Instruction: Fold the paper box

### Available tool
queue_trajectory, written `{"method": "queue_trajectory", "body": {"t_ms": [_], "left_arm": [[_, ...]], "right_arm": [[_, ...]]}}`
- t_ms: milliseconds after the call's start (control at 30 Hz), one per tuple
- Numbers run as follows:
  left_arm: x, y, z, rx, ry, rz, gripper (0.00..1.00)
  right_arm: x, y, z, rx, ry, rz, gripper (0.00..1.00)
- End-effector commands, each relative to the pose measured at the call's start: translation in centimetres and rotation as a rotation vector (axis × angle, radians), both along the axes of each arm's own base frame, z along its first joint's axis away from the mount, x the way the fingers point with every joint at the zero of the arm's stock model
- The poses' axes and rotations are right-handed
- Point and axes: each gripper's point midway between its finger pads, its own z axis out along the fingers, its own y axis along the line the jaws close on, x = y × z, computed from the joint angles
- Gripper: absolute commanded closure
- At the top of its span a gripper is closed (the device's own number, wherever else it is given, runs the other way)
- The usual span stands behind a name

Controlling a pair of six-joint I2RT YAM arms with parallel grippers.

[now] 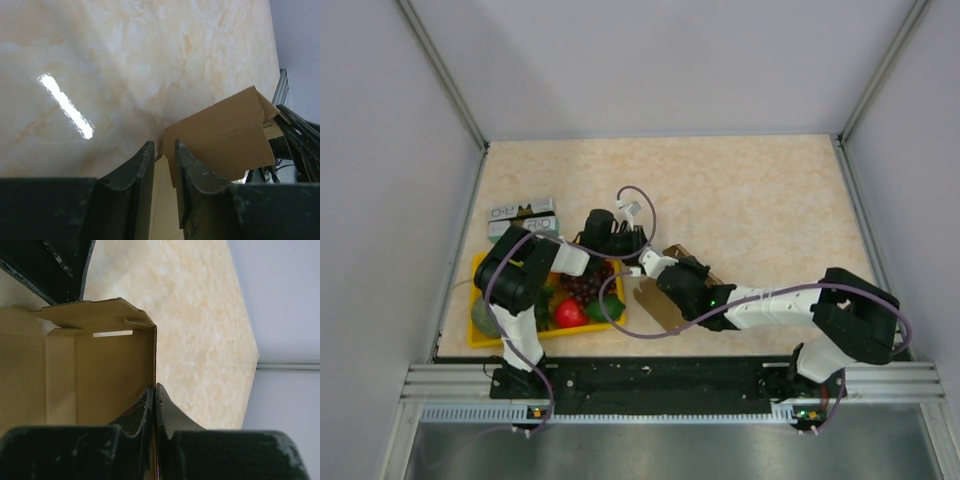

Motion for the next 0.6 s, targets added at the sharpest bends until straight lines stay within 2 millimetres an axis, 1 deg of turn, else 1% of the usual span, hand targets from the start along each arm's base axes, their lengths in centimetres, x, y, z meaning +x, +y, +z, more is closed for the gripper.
{"method": "queue_trajectory", "body": {"t_ms": [0, 67, 100, 133, 233, 400, 500, 567], "left_arm": [[-0.2, -1.0, 4.9, -0.099, -0.189, -0.05, 0.71], [-0.7, -1.3, 4.9, -0.087, -0.215, -0.066, 0.7], [-0.7, -1.5, 5.1, -0.082, -0.228, -0.071, 0.69], [-0.3, -1.6, 5.1, -0.064, -0.254, -0.063, 0.69], [-0.5, -2.2, 5.0, -0.038, -0.283, -0.078, 0.69], [-1.1, -2.8, 5.5, -0.054, -0.321, -0.096, 0.67], [-1.9, -2.4, 5.4, -0.055, -0.346, -0.09, 0.64], [-1.9, -2.1, 5.6, -0.056, -0.362, -0.077, 0.63]], "right_arm": [[-0.5, 0.7, 1.0, 0.088, -0.015, 0.037, 1.0], [-0.7, 0.7, 0.9, 0.099, -0.009, 0.049, 1.0], [-0.7, 0.7, 1.3, 0.116, -0.013, 0.054, 1.0], [-0.8, 0.7, 1.3, 0.124, -0.011, 0.057, 1.0], [-0.9, 0.8, 1.2, 0.143, 0.007, 0.079, 1.0], [-1.0, 1.1, 0.8, 0.141, 0.026, 0.105, 1.0], [-1.1, 1.2, 0.6, 0.138, 0.037, 0.111, 1.0], [-1.1, 1.2, 0.5, 0.147, 0.048, 0.115, 1.0]]}}
